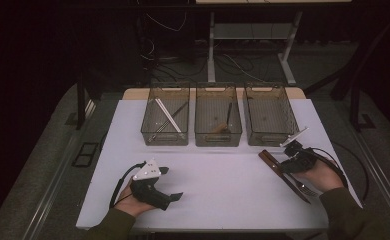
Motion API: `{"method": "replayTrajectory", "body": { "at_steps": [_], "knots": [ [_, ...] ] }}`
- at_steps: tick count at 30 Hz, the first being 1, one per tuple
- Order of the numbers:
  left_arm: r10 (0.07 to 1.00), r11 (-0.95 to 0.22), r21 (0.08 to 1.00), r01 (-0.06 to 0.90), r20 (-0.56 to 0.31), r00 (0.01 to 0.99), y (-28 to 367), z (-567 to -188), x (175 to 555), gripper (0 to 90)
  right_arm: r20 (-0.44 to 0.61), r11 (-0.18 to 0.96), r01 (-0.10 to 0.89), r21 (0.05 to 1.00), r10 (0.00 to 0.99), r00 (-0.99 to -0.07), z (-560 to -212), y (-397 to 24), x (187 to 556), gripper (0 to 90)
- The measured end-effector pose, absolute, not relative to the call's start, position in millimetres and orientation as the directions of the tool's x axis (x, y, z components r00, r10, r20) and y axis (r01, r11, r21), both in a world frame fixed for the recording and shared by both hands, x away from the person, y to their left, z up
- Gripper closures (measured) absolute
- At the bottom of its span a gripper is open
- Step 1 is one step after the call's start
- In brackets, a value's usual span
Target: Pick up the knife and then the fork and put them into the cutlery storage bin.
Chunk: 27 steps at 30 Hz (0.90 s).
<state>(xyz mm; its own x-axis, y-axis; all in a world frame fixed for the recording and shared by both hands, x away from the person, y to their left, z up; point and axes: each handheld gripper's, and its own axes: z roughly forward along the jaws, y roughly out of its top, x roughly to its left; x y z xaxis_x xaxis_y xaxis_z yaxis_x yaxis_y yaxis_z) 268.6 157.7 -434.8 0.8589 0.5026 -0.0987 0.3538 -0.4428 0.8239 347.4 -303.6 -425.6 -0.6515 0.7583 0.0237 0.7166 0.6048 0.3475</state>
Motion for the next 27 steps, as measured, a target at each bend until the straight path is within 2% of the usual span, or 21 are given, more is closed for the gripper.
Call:
{"method": "replayTrajectory", "body": {
  "at_steps": [14, 17, 27],
  "knots": [
    [0.500, -0.446, 0.822, 0.354, -0.099, 0.860, 157, -435, 268, 1.4, 0.040, 0.651, 0.746, 0.141, 0.749, -0.661, -421, -287, 372, 73.5],
    [0.499, -0.446, 0.823, 0.353, -0.099, 0.861, 157, -435, 268, 1.4, 0.027, 0.657, 0.743, 0.127, 0.746, -0.665, -421, -285, 373, 76.7],
    [0.498, -0.445, 0.823, 0.353, -0.101, 0.862, 156, -435, 269, 1.4, 0.043, 0.655, 0.741, 0.151, 0.744, -0.666, -420, -289, 372, 77.2]
  ]
}}
